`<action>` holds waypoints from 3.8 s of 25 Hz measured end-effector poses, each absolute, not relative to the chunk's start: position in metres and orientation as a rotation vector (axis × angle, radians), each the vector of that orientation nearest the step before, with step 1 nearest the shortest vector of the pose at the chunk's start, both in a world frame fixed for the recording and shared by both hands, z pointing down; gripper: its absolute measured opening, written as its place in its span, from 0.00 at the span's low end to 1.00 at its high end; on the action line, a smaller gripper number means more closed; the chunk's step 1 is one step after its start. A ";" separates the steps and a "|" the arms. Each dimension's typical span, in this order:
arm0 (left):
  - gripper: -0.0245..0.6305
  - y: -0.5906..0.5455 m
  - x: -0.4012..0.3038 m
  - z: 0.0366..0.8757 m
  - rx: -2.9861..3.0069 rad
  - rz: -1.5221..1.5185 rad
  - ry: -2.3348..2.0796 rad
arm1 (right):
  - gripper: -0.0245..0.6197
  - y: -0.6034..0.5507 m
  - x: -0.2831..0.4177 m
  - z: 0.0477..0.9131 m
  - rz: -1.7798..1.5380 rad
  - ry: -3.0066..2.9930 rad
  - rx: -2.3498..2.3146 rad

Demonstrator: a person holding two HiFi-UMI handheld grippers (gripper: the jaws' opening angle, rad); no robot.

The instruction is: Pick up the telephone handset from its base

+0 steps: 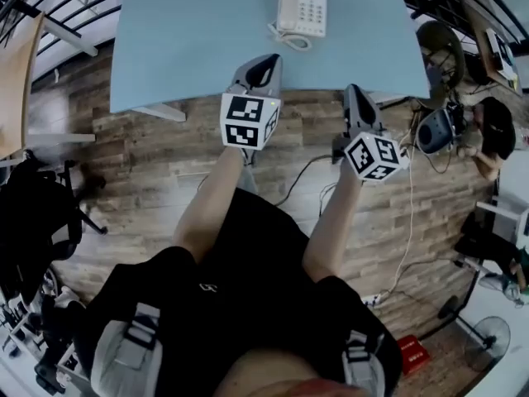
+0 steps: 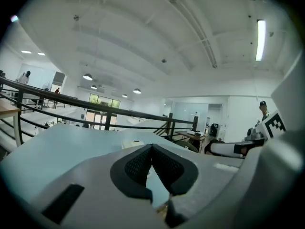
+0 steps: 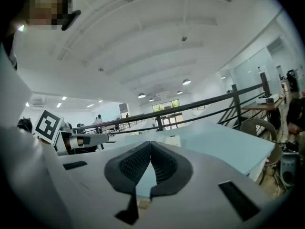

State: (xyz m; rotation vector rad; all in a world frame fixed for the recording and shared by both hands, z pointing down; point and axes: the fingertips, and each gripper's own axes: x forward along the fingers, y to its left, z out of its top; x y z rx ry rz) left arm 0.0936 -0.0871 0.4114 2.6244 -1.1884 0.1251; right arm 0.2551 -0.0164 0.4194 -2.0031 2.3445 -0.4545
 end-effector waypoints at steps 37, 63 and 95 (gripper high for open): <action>0.04 -0.315 0.100 0.512 2.294 0.261 -1.309 | 0.30 -0.347 0.219 0.546 -1.151 2.751 -1.544; 0.04 -0.326 0.053 0.486 2.291 0.166 -1.372 | 0.18 -0.371 0.176 0.566 -1.420 2.563 -1.552; 0.04 -0.353 0.105 0.311 2.708 -0.087 -1.266 | 0.17 -0.332 0.237 0.299 -0.245 2.435 -1.851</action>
